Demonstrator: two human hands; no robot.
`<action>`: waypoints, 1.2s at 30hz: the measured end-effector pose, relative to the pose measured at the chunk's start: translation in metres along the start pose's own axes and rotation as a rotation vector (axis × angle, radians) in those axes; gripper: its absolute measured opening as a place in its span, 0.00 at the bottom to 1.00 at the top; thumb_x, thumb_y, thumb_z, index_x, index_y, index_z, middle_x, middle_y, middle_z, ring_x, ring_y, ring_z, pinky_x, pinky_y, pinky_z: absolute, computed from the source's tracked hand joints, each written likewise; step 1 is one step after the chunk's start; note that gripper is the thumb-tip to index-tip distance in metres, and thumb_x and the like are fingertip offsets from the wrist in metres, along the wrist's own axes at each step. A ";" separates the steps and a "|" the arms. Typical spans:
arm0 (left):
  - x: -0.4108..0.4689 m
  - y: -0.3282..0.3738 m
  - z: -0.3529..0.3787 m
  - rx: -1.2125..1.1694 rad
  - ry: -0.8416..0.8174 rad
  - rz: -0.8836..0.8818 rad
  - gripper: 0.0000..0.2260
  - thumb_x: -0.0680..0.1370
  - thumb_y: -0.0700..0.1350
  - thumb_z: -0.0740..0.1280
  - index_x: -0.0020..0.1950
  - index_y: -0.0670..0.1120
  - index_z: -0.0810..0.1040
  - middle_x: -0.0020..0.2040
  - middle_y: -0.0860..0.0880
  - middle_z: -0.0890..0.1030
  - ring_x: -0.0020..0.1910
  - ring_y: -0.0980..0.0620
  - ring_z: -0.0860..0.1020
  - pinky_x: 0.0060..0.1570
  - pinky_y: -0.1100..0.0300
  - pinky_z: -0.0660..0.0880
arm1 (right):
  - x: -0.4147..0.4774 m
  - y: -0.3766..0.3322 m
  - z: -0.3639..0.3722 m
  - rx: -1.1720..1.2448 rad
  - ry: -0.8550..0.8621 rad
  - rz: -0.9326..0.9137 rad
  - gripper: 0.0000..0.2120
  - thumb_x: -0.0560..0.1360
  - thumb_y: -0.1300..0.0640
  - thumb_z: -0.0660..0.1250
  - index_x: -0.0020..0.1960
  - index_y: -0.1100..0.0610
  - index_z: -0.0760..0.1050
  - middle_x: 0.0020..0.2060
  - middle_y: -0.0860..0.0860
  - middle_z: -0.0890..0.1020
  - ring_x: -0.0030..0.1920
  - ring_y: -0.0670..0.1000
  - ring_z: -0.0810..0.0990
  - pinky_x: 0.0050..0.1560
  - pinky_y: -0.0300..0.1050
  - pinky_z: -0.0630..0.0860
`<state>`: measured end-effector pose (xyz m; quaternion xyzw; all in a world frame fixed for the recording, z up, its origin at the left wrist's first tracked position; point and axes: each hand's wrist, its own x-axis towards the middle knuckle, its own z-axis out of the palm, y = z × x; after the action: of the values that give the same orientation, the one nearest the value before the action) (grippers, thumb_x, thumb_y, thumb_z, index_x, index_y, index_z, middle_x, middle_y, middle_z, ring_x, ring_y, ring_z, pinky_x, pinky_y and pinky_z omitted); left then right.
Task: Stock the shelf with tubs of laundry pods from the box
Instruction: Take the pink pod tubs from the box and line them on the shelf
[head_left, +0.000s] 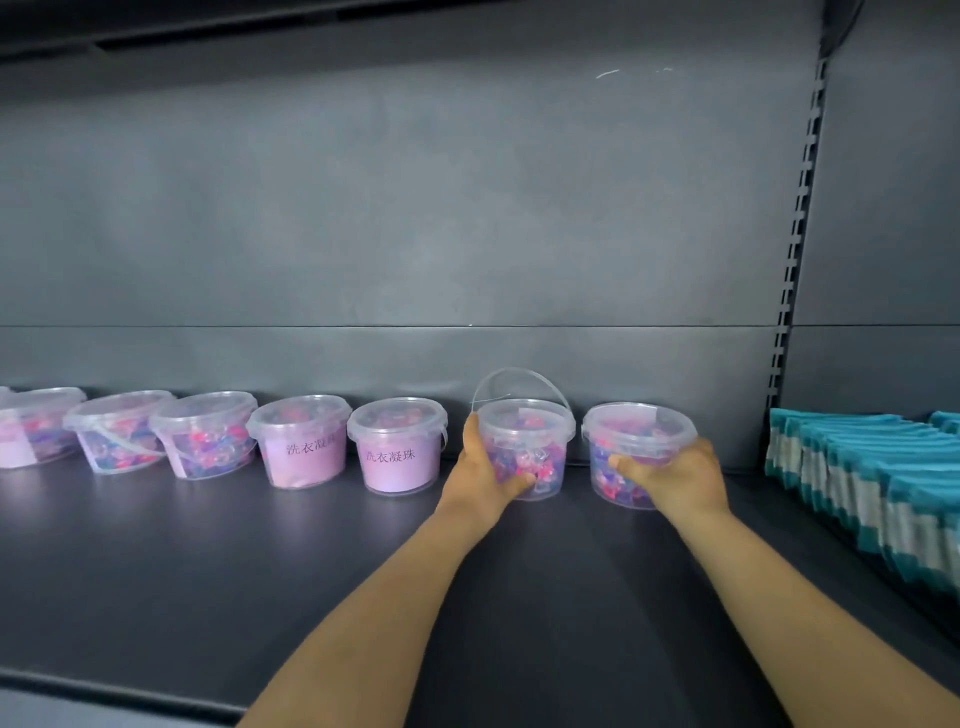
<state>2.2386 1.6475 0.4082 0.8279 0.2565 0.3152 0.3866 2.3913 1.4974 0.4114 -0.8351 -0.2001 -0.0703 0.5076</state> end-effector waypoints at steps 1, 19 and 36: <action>0.000 -0.001 -0.003 0.003 -0.016 -0.001 0.44 0.71 0.44 0.73 0.76 0.48 0.45 0.70 0.47 0.68 0.68 0.48 0.70 0.69 0.53 0.66 | -0.002 0.000 -0.003 -0.035 -0.027 0.011 0.36 0.60 0.47 0.79 0.63 0.62 0.73 0.59 0.59 0.77 0.59 0.59 0.77 0.56 0.48 0.75; -0.105 0.003 -0.184 1.067 -0.211 0.250 0.16 0.79 0.48 0.59 0.63 0.42 0.70 0.62 0.42 0.73 0.61 0.43 0.71 0.58 0.52 0.71 | -0.148 -0.121 -0.041 -0.861 -0.434 -0.426 0.26 0.71 0.43 0.68 0.61 0.59 0.70 0.57 0.56 0.74 0.57 0.56 0.73 0.53 0.47 0.74; -0.307 -0.097 -0.458 1.060 -0.155 0.232 0.19 0.79 0.48 0.60 0.67 0.41 0.67 0.66 0.39 0.68 0.66 0.40 0.67 0.61 0.47 0.69 | -0.451 -0.286 0.023 -0.996 -0.434 -0.508 0.27 0.72 0.43 0.68 0.62 0.60 0.69 0.59 0.57 0.75 0.59 0.58 0.74 0.51 0.47 0.72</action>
<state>1.6852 1.7166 0.4608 0.9530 0.2580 0.1212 -0.1029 1.8635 1.5145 0.4904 -0.8939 -0.4353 -0.1028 -0.0299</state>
